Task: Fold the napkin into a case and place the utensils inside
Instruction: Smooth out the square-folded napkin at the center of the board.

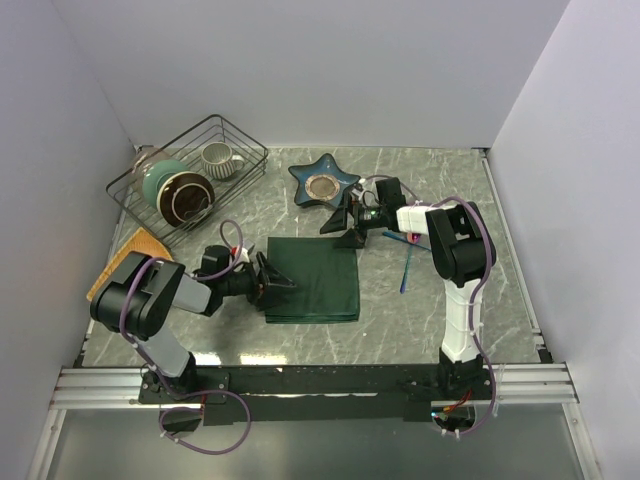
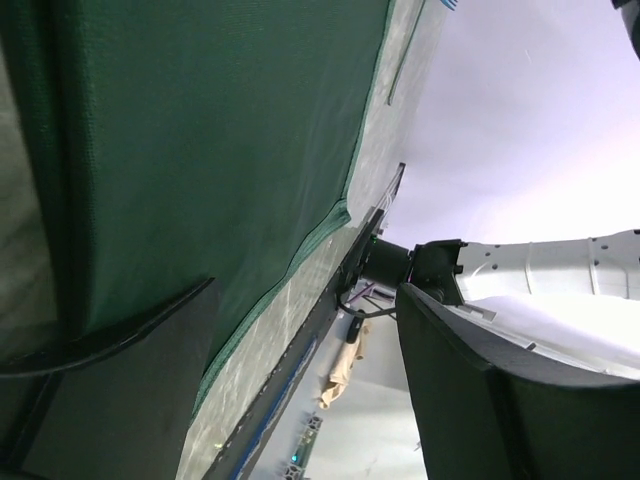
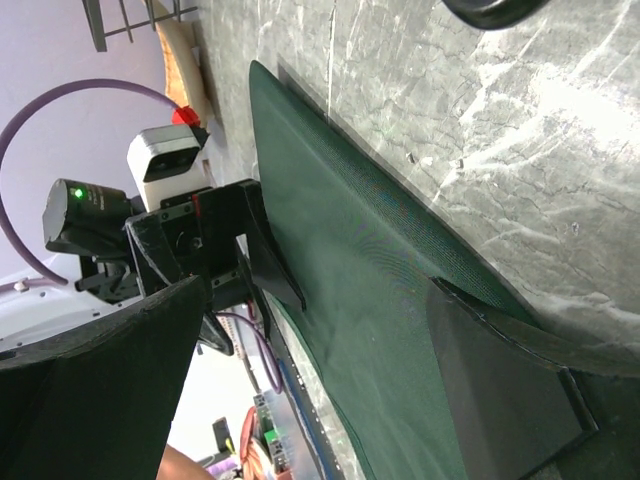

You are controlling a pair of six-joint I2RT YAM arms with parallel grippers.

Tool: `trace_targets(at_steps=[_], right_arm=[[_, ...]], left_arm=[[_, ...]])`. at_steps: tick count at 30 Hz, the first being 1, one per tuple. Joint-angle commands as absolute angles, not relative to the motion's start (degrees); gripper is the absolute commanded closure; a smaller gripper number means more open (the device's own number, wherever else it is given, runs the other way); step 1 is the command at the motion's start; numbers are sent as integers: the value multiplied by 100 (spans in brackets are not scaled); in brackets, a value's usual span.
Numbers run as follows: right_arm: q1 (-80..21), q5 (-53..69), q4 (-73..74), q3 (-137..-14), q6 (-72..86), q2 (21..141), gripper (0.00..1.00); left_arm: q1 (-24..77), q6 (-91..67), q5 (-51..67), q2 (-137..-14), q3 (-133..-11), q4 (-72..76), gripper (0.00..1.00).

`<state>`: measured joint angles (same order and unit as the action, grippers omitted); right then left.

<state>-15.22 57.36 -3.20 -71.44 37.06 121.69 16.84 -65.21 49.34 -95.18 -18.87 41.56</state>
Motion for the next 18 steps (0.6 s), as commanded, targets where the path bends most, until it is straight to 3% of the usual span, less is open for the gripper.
trace_targets(at_steps=[1, 7, 11, 18], right_arm=[[-1503, 5010, 105, -7295, 3349, 12305, 0], [-1739, 5255, 360, -7374, 3077, 11850, 0], [-1942, 5607, 650, -7488, 2848, 11330, 0], [-1960, 5511, 810, -7445, 2953, 10775, 1]], left_arm=[[1784, -6337, 4509, -9536, -1986, 3322, 22], [2030, -6320, 5062, -8712, -1959, 4315, 23], [1960, -5565, 4835, -7868, -2897, 3447, 25], [1530, -4834, 4605, -8392, -3779, 3172, 36]])
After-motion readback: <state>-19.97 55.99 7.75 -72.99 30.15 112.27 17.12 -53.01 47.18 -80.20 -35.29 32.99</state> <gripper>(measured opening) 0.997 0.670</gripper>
